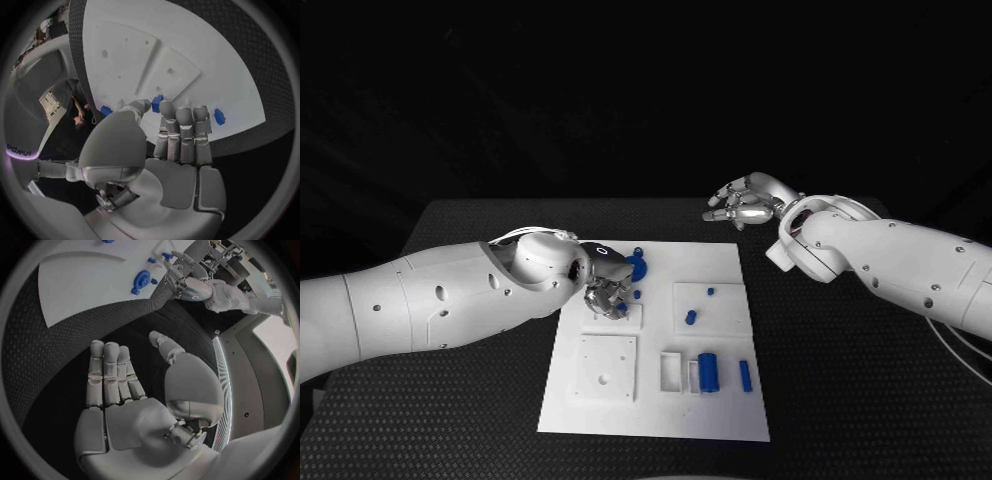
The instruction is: Assemble the parts on the task board
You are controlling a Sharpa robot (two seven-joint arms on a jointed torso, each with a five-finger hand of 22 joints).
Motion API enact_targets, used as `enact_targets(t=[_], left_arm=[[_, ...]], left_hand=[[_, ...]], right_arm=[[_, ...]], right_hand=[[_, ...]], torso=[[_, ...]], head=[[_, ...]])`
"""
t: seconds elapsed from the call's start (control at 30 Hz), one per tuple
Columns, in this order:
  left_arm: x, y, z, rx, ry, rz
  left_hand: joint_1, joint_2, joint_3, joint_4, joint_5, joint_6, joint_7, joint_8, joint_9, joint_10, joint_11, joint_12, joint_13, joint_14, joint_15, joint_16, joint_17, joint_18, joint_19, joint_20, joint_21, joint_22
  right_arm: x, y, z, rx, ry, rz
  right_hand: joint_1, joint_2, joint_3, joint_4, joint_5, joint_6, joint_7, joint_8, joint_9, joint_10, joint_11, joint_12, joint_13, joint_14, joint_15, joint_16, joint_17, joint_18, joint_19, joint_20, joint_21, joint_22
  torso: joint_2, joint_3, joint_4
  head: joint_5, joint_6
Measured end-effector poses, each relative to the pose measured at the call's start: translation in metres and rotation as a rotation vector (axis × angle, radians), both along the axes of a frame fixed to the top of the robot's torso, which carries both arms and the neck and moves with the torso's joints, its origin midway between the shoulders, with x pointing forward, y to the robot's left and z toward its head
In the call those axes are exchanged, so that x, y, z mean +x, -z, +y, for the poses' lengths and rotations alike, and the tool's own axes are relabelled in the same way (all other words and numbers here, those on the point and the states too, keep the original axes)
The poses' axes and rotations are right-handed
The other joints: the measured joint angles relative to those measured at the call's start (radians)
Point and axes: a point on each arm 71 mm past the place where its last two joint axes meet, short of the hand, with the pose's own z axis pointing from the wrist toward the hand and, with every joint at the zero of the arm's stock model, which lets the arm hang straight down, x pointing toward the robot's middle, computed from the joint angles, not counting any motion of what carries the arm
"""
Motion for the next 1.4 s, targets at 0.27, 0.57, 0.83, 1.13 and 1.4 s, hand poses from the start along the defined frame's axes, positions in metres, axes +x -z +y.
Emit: enact_targets(t=[0.27, 0.57, 0.83, 1.13, 1.4], left_arm=[[-0.0002, 0.0001, -0.0004, -0.002, 0.004, 0.002], [0.0007, 0.0002, -0.0005, -0.003, 0.005, 0.004], [0.0015, 0.0001, 0.0003, -0.007, 0.002, 0.008], [0.0030, -0.0002, 0.0037, -0.022, -0.010, 0.021], [0.0013, 0.0004, 0.0062, -0.053, -0.034, 0.049]], left_hand=[[0.015, 0.024, -0.011, 0.000, 0.000, 0.013, -0.001, 0.006, 0.005, -0.003, -0.003, 0.000, 0.002, 0.000, 0.000, 0.000, 0.002, 0.000, -0.004, -0.004, 0.000, 0.000], [0.023, 0.049, -0.018, 0.004, 0.000, 0.017, -0.003, 0.006, 0.007, -0.003, -0.003, 0.000, 0.002, 0.000, 0.000, 0.000, 0.002, 0.000, -0.007, 0.000, 0.000, 0.000], [0.053, 0.085, -0.040, -0.015, 0.016, 0.017, -0.003, 0.006, 0.009, -0.006, -0.005, -0.005, 0.004, -0.004, 0.004, 0.000, 0.005, 0.000, -0.016, 0.002, 0.000, 0.000], [0.082, 0.118, -0.059, -0.065, 0.067, 0.026, -0.006, 0.006, 0.016, -0.007, -0.007, -0.009, 0.009, -0.012, 0.005, 0.000, 0.007, 0.000, -0.029, 0.007, 0.000, 0.000], [0.079, 0.125, -0.066, -0.072, 0.068, 0.029, -0.009, 0.012, 0.017, -0.007, -0.007, -0.009, 0.010, -0.014, 0.007, 0.000, 0.008, 0.000, -0.029, 0.007, 0.000, 0.000]], right_arm=[[0.0000, 0.0000, 0.0000, 0.000, 0.000, 0.000], [-0.0001, 0.0000, 0.0000, 0.000, -0.001, 0.001], [-0.0002, 0.0001, -0.0003, -0.001, -0.001, 0.001], [-0.0003, 0.0001, -0.0007, -0.001, -0.001, 0.002], [-0.0003, 0.0002, -0.0011, -0.002, -0.001, 0.003]], right_hand=[[0.000, 0.000, 0.000, 0.000, 0.000, 0.001, 0.001, 0.000, 0.000, 0.000, 0.000, 0.004, -0.001, 0.000, 0.000, 0.000, 0.000, 0.000, 0.004, -0.004, 0.000, 0.000], [0.000, 0.000, -0.003, -0.003, 0.000, 0.001, 0.001, 0.000, 0.000, 0.000, 0.000, 0.004, -0.001, 0.000, 0.000, 0.000, 0.000, 0.000, 0.005, -0.002, 0.000, 0.000], [0.000, 0.000, -0.003, -0.003, 0.000, 0.001, 0.001, 0.000, -0.001, 0.000, 0.000, 0.004, -0.001, 0.000, 0.000, 0.000, 0.000, 0.000, 0.005, -0.002, 0.000, 0.000], [0.000, 0.000, -0.003, -0.003, 0.000, 0.002, -0.001, 0.000, -0.001, 0.000, 0.000, 0.004, -0.002, 0.000, 0.000, 0.000, -0.001, 0.000, 0.005, -0.002, -0.004, 0.000], [0.000, 0.000, -0.003, -0.003, 0.000, 0.003, -0.001, 0.000, -0.001, 0.000, 0.000, 0.004, -0.002, 0.000, 0.000, 0.000, -0.001, 0.000, 0.005, -0.002, -0.004, 0.000]], torso=[[0.000, 0.0000, 0.0006], [0.000, 0.0000, 0.0000], [0.000, 0.0007, -0.0004], [0.000, 0.0007, -0.0005], [-0.001, 0.0005, -0.0006]], head=[[0.000, 0.000], [0.000, -0.002], [0.001, -0.002], [0.002, -0.001], [0.002, 0.000]])
